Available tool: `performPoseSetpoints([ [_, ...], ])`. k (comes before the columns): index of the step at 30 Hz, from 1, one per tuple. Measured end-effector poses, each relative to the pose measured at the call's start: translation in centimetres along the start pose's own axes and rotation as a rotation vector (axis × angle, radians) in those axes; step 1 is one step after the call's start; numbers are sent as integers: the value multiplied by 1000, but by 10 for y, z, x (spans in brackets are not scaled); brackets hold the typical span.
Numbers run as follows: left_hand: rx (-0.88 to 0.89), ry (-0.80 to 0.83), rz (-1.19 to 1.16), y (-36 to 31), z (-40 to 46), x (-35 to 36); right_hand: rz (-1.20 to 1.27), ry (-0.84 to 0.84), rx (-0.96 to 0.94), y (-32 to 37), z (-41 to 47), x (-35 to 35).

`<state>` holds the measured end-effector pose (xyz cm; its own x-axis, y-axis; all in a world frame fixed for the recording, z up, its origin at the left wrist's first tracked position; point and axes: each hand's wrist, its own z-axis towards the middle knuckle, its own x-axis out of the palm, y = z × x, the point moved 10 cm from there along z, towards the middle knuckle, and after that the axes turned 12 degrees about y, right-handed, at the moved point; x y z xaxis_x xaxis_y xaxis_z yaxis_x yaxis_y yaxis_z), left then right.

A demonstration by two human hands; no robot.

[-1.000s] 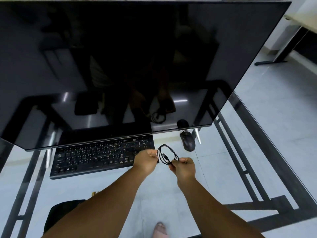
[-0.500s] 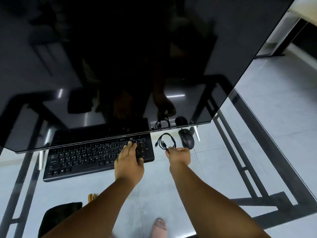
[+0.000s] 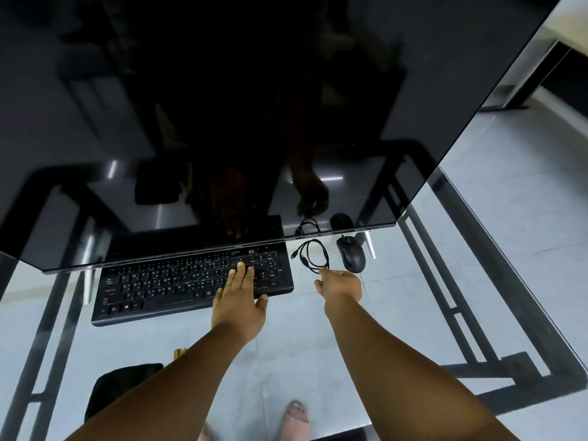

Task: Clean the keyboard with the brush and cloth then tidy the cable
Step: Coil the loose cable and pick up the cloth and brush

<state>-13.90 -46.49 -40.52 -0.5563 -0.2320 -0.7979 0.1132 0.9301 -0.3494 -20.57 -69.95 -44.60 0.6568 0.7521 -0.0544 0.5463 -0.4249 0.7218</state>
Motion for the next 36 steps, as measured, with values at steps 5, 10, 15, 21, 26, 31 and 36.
performPoseSetpoints([
  [5, -4, -51, -41, 13, -13, -10, -98, -38, -56, 1, -14, -2],
  [10, -7, -111, -55, 50, -37, -20, -144, 12, -104, -9, -42, 22],
  [15, -64, -142, -94, 109, -69, -31, -232, 131, -132, -32, -79, 66],
  [21, -223, -165, -161, 191, -112, -37, -463, 413, -74, -84, -128, 142],
  [26, -348, -135, -288, 242, -138, -30, -766, 591, -34, -117, -157, 183],
  [31, -414, -127, -364, 271, -152, -24, -1064, 581, -44, -129, -166, 193],
  [36, -410, 40, -460, 268, -151, -5, -1125, 563, -26, -132, -169, 197],
])
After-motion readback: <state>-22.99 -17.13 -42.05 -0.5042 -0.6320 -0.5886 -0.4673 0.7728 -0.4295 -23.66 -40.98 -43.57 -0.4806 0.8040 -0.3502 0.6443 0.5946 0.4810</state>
